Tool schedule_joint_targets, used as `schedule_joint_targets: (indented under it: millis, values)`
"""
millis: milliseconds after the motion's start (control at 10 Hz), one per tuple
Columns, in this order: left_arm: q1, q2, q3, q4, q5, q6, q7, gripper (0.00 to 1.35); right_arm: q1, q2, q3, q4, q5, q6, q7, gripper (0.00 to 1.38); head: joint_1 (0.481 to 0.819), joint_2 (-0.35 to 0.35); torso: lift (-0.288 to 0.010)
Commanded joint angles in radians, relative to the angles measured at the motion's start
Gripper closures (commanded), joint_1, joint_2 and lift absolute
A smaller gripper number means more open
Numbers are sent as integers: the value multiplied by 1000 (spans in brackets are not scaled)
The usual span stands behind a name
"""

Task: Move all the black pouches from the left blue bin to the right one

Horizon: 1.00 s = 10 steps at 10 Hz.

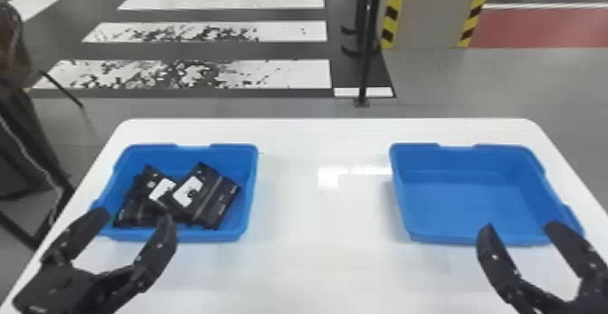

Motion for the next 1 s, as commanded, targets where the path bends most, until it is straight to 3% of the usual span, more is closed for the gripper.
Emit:
schedule_joint_targets:
  millis: [0, 400, 600, 800, 900]
  values:
    - [-1, 0, 0, 0, -2, 5, 0, 33, 0, 1, 0, 0, -4, 0, 0, 173, 695, 39, -140]
    - [-21, 11, 12, 17, 4, 17, -1, 38, 0, 1, 0, 3, -8, 0, 0, 173, 695, 46, -140]
    - [-67, 8, 32, 32, -28, 98, 3, 56, 0, 1, 0, 3, -12, 0, 0, 173, 695, 50, -140]
    - [-168, 40, 22, 108, -28, 169, 2, 98, 0, 1, 0, 5, -14, 0, 0, 173, 695, 65, -140]
    - [-222, 52, 16, 120, -48, 272, 3, 98, 0, 1, 0, 5, -16, 0, 0, 173, 695, 71, -140]
